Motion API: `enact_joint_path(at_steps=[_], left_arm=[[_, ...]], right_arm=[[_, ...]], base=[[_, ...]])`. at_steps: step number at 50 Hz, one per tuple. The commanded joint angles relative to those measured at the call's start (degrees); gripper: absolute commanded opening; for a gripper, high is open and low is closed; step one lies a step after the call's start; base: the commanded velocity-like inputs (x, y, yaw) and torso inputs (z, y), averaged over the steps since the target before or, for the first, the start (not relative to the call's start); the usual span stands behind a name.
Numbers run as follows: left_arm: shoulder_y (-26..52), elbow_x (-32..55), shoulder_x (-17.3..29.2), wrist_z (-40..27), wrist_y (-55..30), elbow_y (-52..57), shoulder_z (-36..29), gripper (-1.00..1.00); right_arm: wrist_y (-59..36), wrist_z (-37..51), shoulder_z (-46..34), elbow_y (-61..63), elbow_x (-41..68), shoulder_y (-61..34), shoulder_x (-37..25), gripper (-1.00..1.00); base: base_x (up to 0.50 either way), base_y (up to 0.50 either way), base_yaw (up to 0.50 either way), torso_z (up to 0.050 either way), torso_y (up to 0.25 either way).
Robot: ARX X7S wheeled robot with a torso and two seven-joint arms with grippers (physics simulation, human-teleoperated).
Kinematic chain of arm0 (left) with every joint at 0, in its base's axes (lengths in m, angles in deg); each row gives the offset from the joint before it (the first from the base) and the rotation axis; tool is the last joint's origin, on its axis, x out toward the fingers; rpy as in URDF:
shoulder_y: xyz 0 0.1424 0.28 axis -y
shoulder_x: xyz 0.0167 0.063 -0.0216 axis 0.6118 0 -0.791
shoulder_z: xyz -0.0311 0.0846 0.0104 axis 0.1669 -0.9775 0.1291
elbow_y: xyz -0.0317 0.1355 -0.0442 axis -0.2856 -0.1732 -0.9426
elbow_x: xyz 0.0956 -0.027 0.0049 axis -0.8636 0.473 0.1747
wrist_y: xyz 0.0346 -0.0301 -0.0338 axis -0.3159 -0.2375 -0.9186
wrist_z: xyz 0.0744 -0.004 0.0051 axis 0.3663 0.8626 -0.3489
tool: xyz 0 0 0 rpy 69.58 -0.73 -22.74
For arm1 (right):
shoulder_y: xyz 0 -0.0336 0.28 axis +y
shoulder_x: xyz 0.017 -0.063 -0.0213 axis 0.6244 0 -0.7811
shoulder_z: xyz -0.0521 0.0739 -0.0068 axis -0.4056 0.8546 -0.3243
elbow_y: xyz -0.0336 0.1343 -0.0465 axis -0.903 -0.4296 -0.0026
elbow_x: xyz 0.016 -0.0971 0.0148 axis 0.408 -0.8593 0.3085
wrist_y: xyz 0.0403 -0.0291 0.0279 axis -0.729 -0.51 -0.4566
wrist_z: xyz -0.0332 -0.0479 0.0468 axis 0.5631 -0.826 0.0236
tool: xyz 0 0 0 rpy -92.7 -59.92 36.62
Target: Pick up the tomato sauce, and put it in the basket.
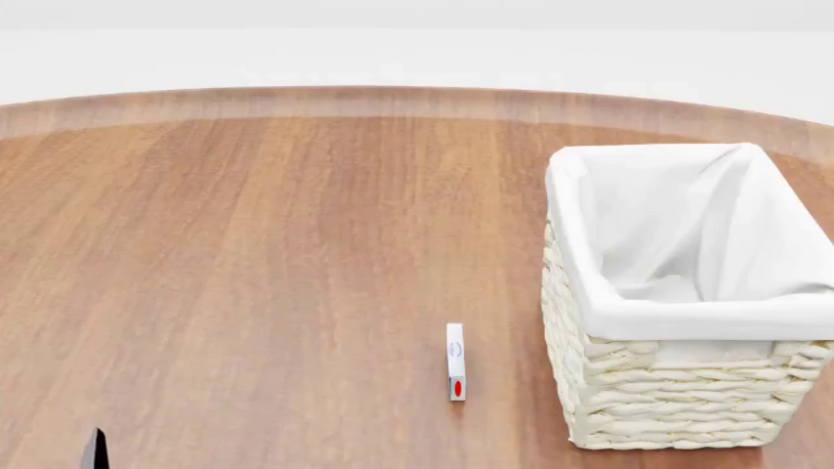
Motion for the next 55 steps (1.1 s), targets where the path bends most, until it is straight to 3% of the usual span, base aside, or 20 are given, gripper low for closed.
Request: enact_joint_path(at_steps=[1,27,28,55], left_arm=[[-0.14,0.17,0.15,-0.25,0.44,-0.39,-0.13,1.0],[-0.5,0.31,0.58,-0.86,1.25,-1.2,-0.19,1.0],[-0.51,0.33,0.61,-0.89,1.25,-1.2,-0.19,1.0],[-0.51,1.04,1.26,-1.49,1.28,-0.97,-0.09,1.0]], right_arm=[[-0.08,-1.14,-0.63,-3.37,0.8,-2.13,0.66,1.0],[-1.68,-1.88,-0.22,-4.28,2.5,-5.12,-0.35,1.0],[-1.65,-2.17,-0.27,-4.21,2.77,-5.14,-0.41,-1.0],[-5.52,-3.24,-2.72,3.01,3.44,-4.64,-1.29,-1.0]], base=[[0.0,0.0,0.0,0.0,0.0],[0.0,0.0,0.0,0.0,0.0],[0.0,0.0,0.0,0.0,0.0],[0.0,0.0,0.0,0.0,0.0]])
